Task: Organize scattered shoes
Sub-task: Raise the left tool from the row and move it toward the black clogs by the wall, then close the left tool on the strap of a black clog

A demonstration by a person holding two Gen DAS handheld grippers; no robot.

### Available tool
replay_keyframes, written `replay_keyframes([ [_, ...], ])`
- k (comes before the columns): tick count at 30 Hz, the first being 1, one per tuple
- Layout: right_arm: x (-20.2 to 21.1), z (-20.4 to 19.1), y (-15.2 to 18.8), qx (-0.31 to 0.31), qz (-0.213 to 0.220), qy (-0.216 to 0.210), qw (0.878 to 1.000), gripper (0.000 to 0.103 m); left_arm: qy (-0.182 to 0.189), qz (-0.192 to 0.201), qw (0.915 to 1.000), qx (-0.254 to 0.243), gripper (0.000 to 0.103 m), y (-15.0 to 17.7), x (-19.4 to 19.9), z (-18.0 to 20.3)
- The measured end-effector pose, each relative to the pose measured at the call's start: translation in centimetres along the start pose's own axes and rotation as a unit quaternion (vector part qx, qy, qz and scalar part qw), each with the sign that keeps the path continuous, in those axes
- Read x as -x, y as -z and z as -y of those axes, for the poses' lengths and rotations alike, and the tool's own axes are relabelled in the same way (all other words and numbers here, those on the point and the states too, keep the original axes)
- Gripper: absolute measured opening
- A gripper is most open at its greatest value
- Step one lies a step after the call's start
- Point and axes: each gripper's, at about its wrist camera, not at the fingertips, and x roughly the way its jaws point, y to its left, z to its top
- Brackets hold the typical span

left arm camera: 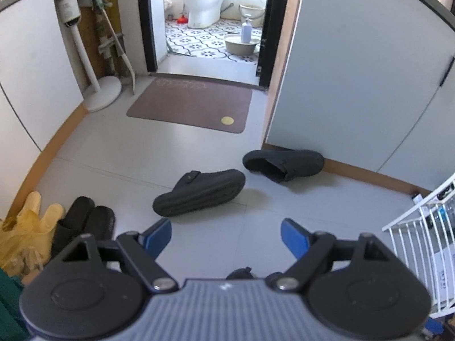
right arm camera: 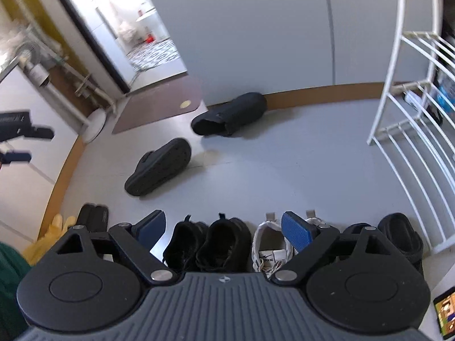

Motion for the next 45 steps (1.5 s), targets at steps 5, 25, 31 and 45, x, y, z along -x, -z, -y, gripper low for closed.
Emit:
replay_keyframes([
  [5,-1.0,-0.3,-0.5,-0.002,0.016,-0.003,1.000,0.092,-0.002,-0.002,1.0000,0.004,0.086,-1.6,-2.1,-0.8],
  [25,-6.9,1.1,-3.1,0.006,0.021,0.013,1.000,0.092,0.032,-0.040,0.9983,0.029,0.086,-3.8,-16.0,-3.2],
  [31,-9.2,0.2,-3.4,0.021,0.049,0.033,0.998,0.092,0.045,-0.046,0.9976,0.027,0.085,-3.8,-18.7,-3.4],
  [45,-14.9,-2.5,-3.5,0.028,0.047,0.009,0.998,0.092,0.059,-0.048,0.9970,0.011,0.084,-6.6,-26.1,-4.4],
])
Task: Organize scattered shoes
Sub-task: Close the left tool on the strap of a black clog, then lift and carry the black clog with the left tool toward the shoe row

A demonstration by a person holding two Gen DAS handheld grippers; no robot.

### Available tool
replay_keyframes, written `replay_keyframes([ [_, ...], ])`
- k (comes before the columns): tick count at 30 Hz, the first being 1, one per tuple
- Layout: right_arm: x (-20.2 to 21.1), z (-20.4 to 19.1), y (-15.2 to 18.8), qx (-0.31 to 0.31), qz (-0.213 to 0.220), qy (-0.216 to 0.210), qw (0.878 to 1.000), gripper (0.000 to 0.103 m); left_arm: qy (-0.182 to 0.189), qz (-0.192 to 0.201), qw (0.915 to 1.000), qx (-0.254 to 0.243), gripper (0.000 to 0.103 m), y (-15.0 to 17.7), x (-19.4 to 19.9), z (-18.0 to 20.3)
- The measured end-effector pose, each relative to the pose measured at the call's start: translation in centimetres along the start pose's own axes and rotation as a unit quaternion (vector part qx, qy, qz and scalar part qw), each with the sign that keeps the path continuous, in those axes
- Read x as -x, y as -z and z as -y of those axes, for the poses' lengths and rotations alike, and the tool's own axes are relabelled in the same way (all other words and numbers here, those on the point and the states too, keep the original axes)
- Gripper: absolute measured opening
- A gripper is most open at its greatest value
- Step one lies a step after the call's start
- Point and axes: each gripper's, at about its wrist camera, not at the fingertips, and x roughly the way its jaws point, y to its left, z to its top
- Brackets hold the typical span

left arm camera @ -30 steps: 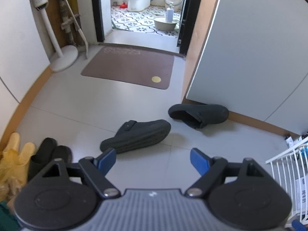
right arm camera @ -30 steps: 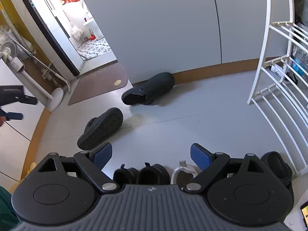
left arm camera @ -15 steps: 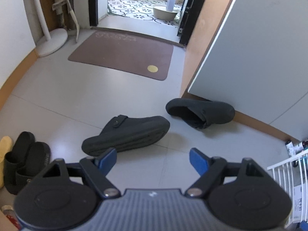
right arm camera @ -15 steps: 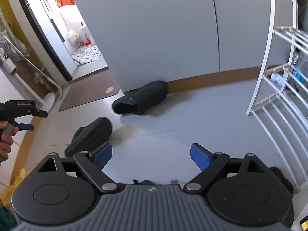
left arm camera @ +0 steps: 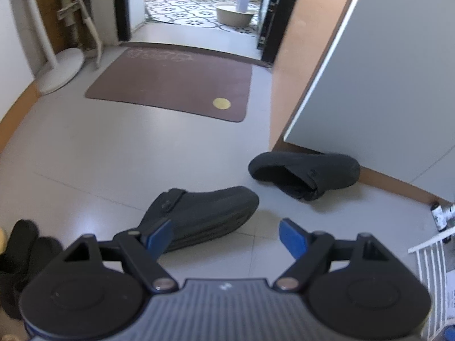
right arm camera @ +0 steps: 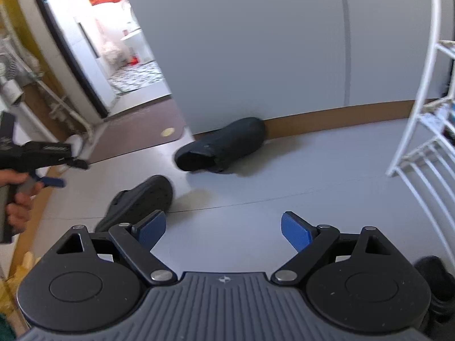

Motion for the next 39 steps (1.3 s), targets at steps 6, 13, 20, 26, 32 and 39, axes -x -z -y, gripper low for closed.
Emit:
replay_keyframes([
  [6,-2.1,0.9,1.1,-0.022,-0.009,-0.039,0.999,0.092,-0.022,-0.012,0.9995,0.019,0.079,-1.5,-4.4,-2.7],
  [13,-5.6,2.5,4.3,-0.019,-0.035,-0.052,0.998,0.092,-0.027,-0.007,0.9986,0.046,0.080,-2.7,-10.1,-5.8],
  [20,-7.5,3.4,7.9,0.002,-0.075,-0.047,0.996,0.092,-0.048,-0.051,0.9932,0.093,0.078,-2.6,-16.9,-9.7],
  [26,-8.0,4.0,9.4,0.008,-0.103,-0.039,0.994,0.092,-0.042,-0.064,0.9919,0.101,0.080,-2.5,-19.0,-11.0],
  [32,-8.9,3.8,10.4,0.014,-0.121,-0.039,0.992,0.092,-0.025,-0.077,0.9893,0.122,0.078,-2.2,-20.6,-11.4],
  [39,-9.0,3.5,11.3,0.021,-0.136,-0.049,0.989,0.092,-0.026,-0.071,0.9918,0.103,0.054,-2.2,-20.1,-10.5],
])
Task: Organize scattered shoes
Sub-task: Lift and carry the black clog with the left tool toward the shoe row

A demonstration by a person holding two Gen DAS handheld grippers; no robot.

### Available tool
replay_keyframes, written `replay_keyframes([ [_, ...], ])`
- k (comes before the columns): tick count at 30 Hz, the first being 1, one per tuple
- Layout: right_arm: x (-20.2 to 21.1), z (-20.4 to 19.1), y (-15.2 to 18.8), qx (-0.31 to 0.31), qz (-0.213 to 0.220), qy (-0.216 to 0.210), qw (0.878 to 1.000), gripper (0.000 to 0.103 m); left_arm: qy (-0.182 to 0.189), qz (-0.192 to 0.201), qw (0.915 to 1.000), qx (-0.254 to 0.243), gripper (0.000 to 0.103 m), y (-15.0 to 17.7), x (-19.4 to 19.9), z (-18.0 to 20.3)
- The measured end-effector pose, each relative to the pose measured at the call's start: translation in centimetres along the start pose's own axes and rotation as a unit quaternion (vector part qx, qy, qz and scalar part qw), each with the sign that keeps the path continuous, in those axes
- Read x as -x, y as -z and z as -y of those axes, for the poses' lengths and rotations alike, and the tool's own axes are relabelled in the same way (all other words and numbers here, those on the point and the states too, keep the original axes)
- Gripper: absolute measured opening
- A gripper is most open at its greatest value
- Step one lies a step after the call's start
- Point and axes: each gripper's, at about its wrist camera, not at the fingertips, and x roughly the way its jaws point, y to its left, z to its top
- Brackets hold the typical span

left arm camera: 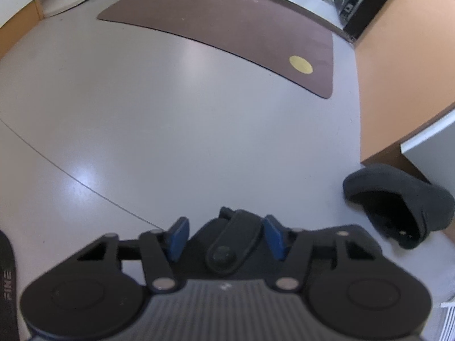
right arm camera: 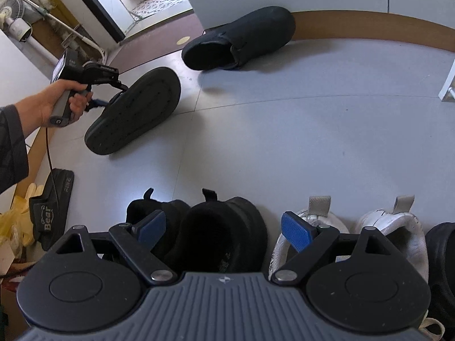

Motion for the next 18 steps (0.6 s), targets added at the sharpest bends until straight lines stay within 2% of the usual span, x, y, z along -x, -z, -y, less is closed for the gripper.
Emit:
replay_keyframes([
  [12,-0.4,0.3,0.2,-0.005,-0.006,0.003,1.000,0.092,0.055,-0.009,0.9966,-0.060,0.048,2.2,0.6,5.1],
  [18,-0.2,0.4,-0.2,-0.006,0.003,0.003,1.000,0.092,0.078,-0.018,0.9957,-0.045,0.046,3.8,0.7,8.1],
])
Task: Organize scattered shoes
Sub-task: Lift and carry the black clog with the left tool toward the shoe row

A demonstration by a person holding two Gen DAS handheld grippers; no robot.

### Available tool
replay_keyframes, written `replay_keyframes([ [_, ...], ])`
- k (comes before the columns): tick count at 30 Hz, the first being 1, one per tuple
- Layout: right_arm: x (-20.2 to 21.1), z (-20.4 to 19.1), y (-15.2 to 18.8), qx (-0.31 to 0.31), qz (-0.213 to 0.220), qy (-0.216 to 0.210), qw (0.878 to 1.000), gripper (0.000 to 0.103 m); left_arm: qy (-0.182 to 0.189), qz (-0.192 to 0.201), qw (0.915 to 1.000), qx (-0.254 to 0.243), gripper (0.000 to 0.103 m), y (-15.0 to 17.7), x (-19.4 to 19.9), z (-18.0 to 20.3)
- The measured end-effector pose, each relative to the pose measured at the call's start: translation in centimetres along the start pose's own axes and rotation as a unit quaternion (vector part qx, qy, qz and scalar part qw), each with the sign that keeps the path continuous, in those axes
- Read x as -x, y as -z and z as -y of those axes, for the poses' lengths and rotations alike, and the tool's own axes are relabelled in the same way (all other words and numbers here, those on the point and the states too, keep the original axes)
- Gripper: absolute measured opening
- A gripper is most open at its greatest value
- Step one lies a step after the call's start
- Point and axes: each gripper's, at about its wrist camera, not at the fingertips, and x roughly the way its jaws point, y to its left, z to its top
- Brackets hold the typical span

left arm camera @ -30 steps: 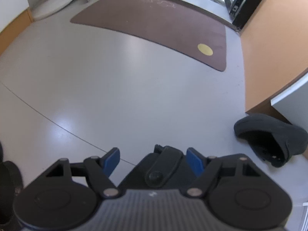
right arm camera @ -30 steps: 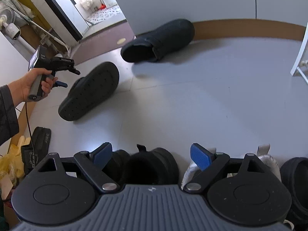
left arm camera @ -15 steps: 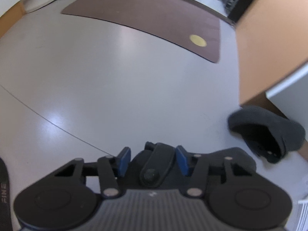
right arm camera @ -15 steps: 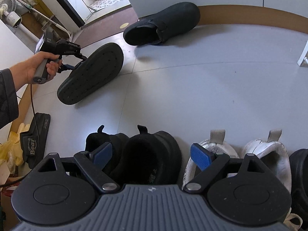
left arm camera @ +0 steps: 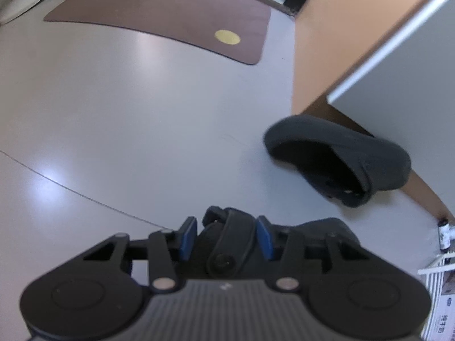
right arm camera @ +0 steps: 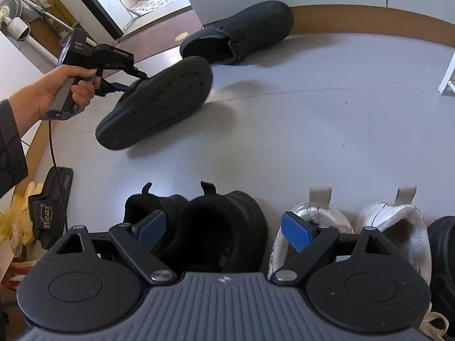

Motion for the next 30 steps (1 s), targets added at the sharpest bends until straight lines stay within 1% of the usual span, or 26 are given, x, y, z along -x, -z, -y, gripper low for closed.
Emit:
replay_keyframes([
  [6,-0.1,0.4,0.3,-0.007,-0.002,-0.001,1.000,0.092,0.047,-0.014,0.9983,-0.032,0.043,2.2,-0.6,4.3],
  [10,-0.3,0.5,0.6,-0.006,-0.007,-0.003,1.000,0.092,0.065,-0.014,0.9968,-0.044,0.041,3.3,-1.4,6.6],
  [13,-0.3,0.8,0.6,-0.009,-0.003,-0.004,1.000,0.092,0.087,-0.022,0.9949,-0.047,0.039,3.7,-1.9,8.1],
  [17,-0.2,1.2,0.6,-0.012,0.000,-0.001,1.000,0.092,0.108,-0.027,0.9912,-0.072,0.037,5.0,-2.6,11.1],
  [18,-0.2,1.3,0.7,-0.011,0.000,0.000,1.000,0.092,0.114,-0.030,0.9902,-0.075,0.035,5.4,-2.4,11.4],
  [19,-0.2,1.4,0.7,-0.011,-0.001,0.001,1.000,0.092,0.122,-0.035,0.9888,-0.079,0.030,5.9,-2.4,11.9],
  [22,-0.3,1.8,1.0,-0.016,-0.004,0.000,1.000,0.092,0.144,-0.054,0.9833,-0.097,0.024,7.4,-2.7,13.4],
  [24,-0.2,2.0,1.0,-0.017,-0.003,0.001,1.000,0.092,0.153,-0.061,0.9805,-0.107,0.023,8.0,-3.2,14.0],
  [27,-0.1,2.3,1.2,-0.017,-0.001,0.001,1.000,0.092,0.163,-0.059,0.9807,-0.091,0.022,8.0,-3.6,14.0],
  [30,-0.1,2.5,1.3,-0.017,-0.002,0.003,1.000,0.092,0.166,-0.072,0.9779,-0.105,0.020,9.3,-4.0,14.8],
])
